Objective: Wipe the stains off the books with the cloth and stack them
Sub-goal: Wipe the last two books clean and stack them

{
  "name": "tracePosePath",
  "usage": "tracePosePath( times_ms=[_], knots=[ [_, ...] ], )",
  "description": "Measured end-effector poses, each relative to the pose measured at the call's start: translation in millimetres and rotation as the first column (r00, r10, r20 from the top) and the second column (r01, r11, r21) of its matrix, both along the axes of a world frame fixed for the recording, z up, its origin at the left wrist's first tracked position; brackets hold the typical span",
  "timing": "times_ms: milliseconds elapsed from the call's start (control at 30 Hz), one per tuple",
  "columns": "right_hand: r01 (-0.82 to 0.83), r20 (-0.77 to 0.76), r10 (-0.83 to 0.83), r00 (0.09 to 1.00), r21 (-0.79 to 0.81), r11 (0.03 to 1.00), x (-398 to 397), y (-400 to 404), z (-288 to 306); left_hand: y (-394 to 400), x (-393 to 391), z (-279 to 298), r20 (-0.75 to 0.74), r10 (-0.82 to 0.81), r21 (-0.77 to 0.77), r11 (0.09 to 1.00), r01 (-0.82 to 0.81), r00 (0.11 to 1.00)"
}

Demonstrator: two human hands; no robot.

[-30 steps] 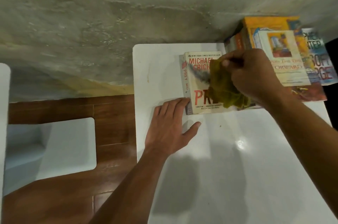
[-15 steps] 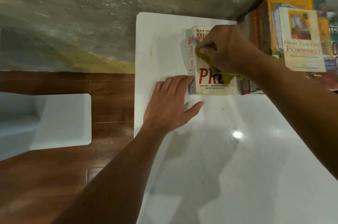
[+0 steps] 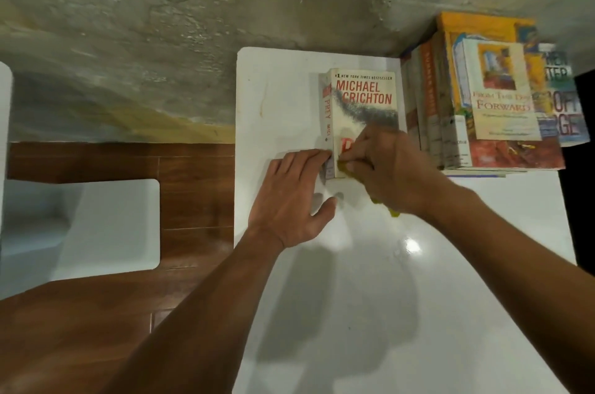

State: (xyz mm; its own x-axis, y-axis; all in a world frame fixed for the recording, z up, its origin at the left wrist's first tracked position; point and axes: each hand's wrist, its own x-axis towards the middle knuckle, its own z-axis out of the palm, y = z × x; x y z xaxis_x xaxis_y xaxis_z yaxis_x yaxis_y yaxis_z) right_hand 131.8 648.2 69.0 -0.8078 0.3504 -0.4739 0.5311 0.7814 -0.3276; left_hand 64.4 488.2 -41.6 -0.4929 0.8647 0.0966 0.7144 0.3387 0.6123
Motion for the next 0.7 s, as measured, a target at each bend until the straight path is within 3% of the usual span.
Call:
tracePosePath(
  times_ms=[100, 167, 200, 267, 333, 400, 533, 700],
  knots=[
    [0.192, -0.042, -0.198, 0.979, -0.113, 0.975, 20, -5, 14, 0, 2, 8, 0.093, -0.009, 0.021, 1.0, 0.007, 0.996],
    [0.382, -0.06, -0.406, 0.912, -0.24, 0.893, 26, -9, 9, -2, 4, 3, 0.248, 0.039, 0.029, 0.998, -0.048, 0.968],
    [0.488, -0.061, -0.54, 0.839, -0.353, 0.798, 28, -10, 15, -1, 3, 8, 0.303, 0.065, 0.059, 0.994, -0.087, 0.951],
    [0.596, 0.021, -0.764, 0.645, -0.64, 0.485, 33, -11, 33, 3, 8, 30, 0.422, 0.16, 0.146, 0.959, -0.242, 0.892],
    [0.532, 0.145, -0.859, 0.491, -0.831, 0.163, 35, -9, 53, 9, 14, 59, 0.498, 0.232, 0.245, 0.887, -0.392, 0.835],
    [0.429, 0.202, -0.88, 0.43, -0.903, 0.003, 34, -7, 78, 16, 18, 94, 0.565, 0.206, 0.312, 0.844, -0.437, 0.799],
    [0.275, 0.192, -0.885, 0.424, -0.958, -0.076, 32, 1, 120, 26, 29, 159, 0.615, 0.043, 0.363, 0.871, -0.331, 0.787],
    [0.095, 0.119, -0.898, 0.425, -0.992, -0.086, 35, 10, 179, 43, 34, 228, 0.565, 0.059, 0.3, 0.914, -0.271, 0.823]
  ],
)
